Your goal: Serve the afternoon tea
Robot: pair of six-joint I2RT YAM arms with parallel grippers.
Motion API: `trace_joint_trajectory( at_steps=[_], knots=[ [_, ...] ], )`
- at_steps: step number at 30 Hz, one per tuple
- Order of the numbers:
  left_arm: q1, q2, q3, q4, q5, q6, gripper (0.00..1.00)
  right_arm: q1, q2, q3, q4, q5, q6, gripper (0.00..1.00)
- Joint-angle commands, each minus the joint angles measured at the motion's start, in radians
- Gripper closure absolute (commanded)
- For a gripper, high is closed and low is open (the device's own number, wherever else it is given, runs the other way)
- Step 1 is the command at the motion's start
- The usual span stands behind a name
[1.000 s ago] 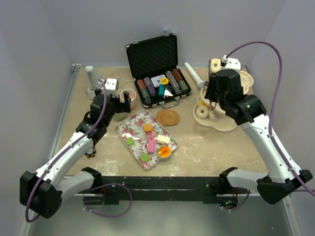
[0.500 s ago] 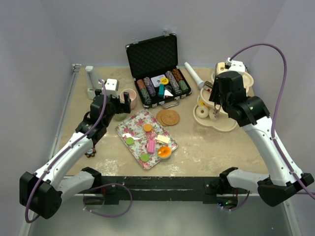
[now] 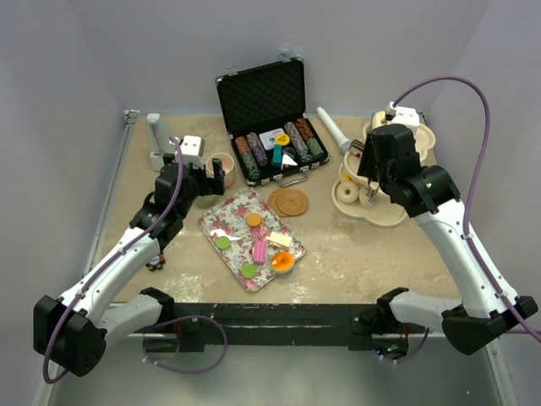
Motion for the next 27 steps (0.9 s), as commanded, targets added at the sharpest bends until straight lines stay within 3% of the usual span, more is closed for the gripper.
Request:
trace_joint_trajectory(
  at_steps=[1,8,21,25,27],
  knots=[
    [-0.004,-0.008,0.048,0.009,0.016,-0.007,0.0,-0.004,-0.006,0.012,0.038,0.027,0.009,0.44],
    [-0.004,-0.007,0.05,0.008,0.019,-0.007,0.0,-0.004,-0.003,0.035,0.036,0.021,-0.003,0.37],
    [-0.004,-0.001,0.052,0.006,0.002,-0.002,0.0,0.003,-0.03,0.164,0.088,-0.163,-0.14,0.42],
    [-0.004,0.004,0.049,0.006,-0.008,-0.001,0.0,0.061,-0.024,0.156,0.122,-0.239,-0.13,0.44],
    [-0.004,0.004,0.047,0.006,-0.019,-0.001,0.0,0.154,-0.011,0.146,0.131,-0.214,-0.092,0.44]
  ],
)
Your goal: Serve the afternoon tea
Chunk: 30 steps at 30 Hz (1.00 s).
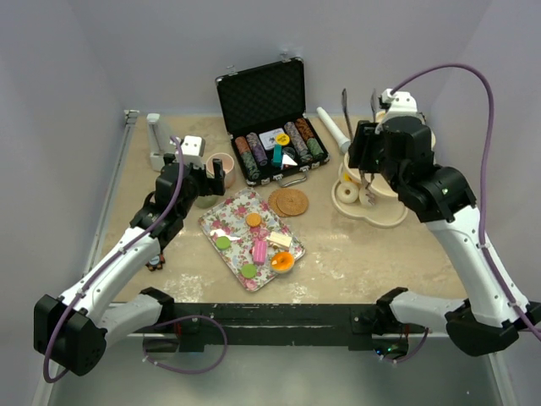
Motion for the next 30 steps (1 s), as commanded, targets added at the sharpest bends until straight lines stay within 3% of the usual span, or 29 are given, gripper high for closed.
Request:
trace_joint_trajectory(
  at_steps=[1,5,13,20,30],
  knots=[
    [-0.004,-0.002,0.045,0.013,-0.028,-0.001,0.0,0.178,0.022,0.016,0.07,-0.032,0.036,0.44],
    [0.005,0.017,0.051,0.01,-0.067,-0.021,0.0,0.382,0.082,-0.072,0.093,-0.039,0.12,0.43],
    [0.073,0.043,0.057,0.002,-0.024,-0.048,0.0,0.612,0.167,-0.368,0.209,-0.171,0.266,0.41],
    [0.074,0.06,0.059,0.004,-0.013,-0.045,0.0,0.698,0.142,-0.48,0.202,-0.24,0.439,0.41],
    [0.073,0.058,0.062,0.001,0.012,-0.051,0.0,0.795,0.121,-0.5,0.096,-0.205,0.623,0.44]
  ],
)
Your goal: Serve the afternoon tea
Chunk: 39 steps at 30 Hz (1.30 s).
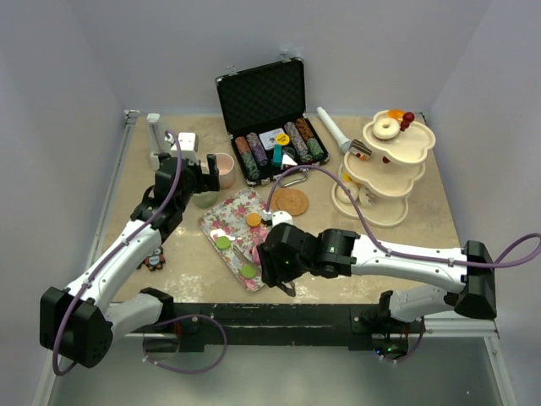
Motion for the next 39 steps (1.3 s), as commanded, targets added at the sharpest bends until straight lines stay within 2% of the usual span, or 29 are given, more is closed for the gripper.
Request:
trace_joint_trajectory(
  at_steps=[1,15,22,27,39],
  knots=[
    [0.003,0.0,0.04,0.022,0.021,-0.018,0.0,0.014,-0.043,0.001,-0.047,0.035,0.121,0.44],
    [0.003,-0.006,0.042,0.022,0.026,-0.021,0.0,0.035,-0.02,0.009,-0.097,0.078,0.161,0.5],
    [0.003,-0.004,0.04,0.022,0.027,-0.021,0.0,0.035,0.018,-0.02,-0.031,0.061,0.146,0.53],
    [0.003,-0.001,0.042,0.022,0.027,-0.021,0.0,0.044,0.07,0.007,-0.077,0.101,0.149,0.54],
    [0.003,-0.001,0.042,0.024,0.038,-0.027,0.0,0.048,0.038,0.069,-0.156,0.159,0.185,0.54]
  ],
)
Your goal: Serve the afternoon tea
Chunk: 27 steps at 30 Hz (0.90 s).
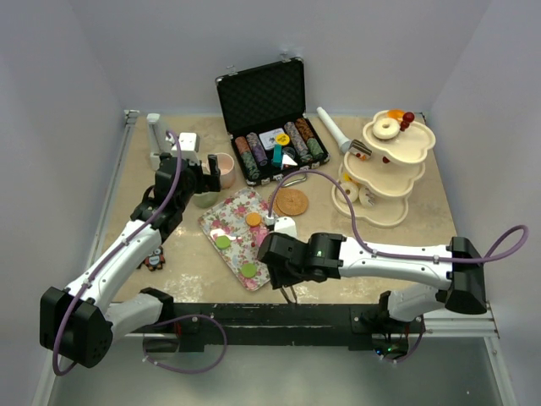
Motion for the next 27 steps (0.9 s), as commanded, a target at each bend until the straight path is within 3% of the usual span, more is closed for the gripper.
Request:
trace_joint_trajectory(
  at_steps=[1,27],
  knots=[
    [0.003,-0.001,0.04,0.024,0.013,-0.026,0.0,0.001,-0.042,0.054,-0.032,0.052,0.037,0.54],
    [0.003,-0.003,0.04,0.024,0.027,-0.034,0.0,0.084,-0.021,0.088,-0.092,0.041,0.129,0.51]
  ],
)
